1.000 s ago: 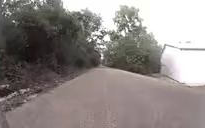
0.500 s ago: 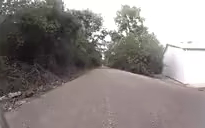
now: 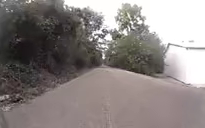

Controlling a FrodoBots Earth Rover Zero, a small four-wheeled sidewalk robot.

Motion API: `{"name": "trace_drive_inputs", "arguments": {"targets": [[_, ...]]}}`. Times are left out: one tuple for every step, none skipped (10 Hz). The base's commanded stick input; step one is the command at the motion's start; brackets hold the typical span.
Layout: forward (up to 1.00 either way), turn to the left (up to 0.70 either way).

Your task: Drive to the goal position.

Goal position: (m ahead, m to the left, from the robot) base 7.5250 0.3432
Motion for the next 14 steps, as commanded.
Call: {"name": "trace_drive_inputs", "arguments": {"targets": [[0.70, 0.00], [0.70, 0.00], [0.70, 0.00], [0.70, 0.00], [0.70, 0.00], [0.70, 0.00], [0.70, -0.07], [0.70, -0.21], [0.70, -0.12], [0.70, -0.03], [0.70, 0.00], [0.70, 0.00], [0.70, 0.00], [0.70, 0.00]]}}
